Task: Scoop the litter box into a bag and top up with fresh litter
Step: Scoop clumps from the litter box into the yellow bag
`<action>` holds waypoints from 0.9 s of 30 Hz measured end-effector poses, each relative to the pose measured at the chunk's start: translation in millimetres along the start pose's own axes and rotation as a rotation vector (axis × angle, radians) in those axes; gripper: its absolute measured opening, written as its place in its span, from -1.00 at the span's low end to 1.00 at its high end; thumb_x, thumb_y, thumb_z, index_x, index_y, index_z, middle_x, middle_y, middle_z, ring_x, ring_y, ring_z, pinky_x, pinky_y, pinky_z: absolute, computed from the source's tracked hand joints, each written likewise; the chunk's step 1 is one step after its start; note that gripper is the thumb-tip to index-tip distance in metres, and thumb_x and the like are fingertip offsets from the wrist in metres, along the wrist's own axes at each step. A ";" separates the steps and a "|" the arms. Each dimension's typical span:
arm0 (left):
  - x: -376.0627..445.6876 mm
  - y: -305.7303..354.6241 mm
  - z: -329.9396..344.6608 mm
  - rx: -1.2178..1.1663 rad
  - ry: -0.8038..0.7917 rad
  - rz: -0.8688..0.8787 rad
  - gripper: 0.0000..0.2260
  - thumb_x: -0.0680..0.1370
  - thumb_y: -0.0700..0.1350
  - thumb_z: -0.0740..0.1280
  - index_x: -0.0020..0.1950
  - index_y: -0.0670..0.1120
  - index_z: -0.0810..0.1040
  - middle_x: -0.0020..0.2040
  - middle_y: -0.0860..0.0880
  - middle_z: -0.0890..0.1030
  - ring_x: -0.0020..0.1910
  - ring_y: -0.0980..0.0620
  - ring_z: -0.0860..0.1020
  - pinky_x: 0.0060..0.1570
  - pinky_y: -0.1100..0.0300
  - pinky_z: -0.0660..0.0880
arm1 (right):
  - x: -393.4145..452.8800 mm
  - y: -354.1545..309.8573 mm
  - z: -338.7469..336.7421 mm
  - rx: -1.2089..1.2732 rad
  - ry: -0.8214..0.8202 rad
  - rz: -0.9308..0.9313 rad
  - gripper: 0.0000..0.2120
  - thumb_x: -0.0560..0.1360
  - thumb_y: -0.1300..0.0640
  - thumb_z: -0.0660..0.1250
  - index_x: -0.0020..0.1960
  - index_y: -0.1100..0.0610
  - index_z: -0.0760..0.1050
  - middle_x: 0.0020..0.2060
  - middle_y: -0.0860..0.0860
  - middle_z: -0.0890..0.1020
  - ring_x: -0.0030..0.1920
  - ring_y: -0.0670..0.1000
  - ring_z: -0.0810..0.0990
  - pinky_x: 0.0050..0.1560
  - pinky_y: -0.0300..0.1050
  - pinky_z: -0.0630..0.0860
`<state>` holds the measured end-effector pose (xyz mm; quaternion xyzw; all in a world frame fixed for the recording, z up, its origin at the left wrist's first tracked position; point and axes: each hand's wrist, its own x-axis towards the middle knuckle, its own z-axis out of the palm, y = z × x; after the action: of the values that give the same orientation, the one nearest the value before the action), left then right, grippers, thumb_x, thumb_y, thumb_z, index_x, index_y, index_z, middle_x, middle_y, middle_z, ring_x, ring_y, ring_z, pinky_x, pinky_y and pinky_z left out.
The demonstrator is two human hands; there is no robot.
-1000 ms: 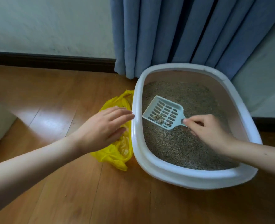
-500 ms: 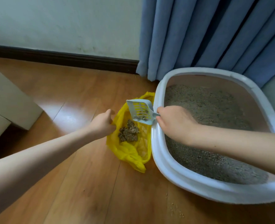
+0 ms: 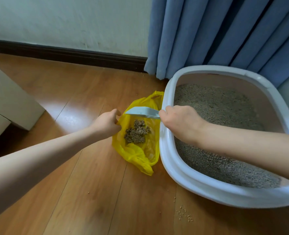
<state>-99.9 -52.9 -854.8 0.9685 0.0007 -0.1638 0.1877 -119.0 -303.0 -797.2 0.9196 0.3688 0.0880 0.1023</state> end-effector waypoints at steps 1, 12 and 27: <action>-0.8 1.3 -0.6 0.006 -0.002 0.004 -0.57 0.48 -0.16 0.31 0.34 -0.07 0.35 0.10 -0.07 0.57 -0.01 -0.06 0.50 -0.11 0.08 0.51 | -1.4 2.9 0.8 0.078 -0.010 0.035 -0.81 0.20 0.38 0.36 -0.25 0.18 0.46 -0.41 0.12 0.53 -0.47 0.17 0.54 -0.52 -0.15 0.22; -22.6 59.2 -9.4 0.188 0.265 0.529 -0.53 0.54 0.15 0.19 0.37 -0.07 0.36 0.15 -0.03 0.44 0.05 -0.02 0.45 -0.07 0.19 0.37 | -90.7 132.8 -14.8 0.708 -0.090 0.869 -0.59 0.57 0.02 0.27 -0.25 0.34 0.56 -0.47 0.12 0.43 -0.46 0.05 0.32 -0.41 -0.14 0.16; -18.3 108.7 19.7 0.491 0.136 0.789 -0.28 0.60 0.30 -0.08 0.48 -0.25 0.26 0.50 -0.19 0.24 0.51 -0.12 0.13 0.45 0.04 0.00 | -125.3 210.9 24.5 0.092 -0.758 0.876 -0.81 0.55 0.03 0.22 -0.09 0.11 0.52 -0.29 0.00 0.52 -0.32 -0.04 0.49 -0.39 -0.21 0.38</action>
<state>-116.6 -160.0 -826.7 0.9191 -0.3939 -0.0116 0.0004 -63.2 -542.4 -778.3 0.9573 -0.1051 -0.2295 0.1410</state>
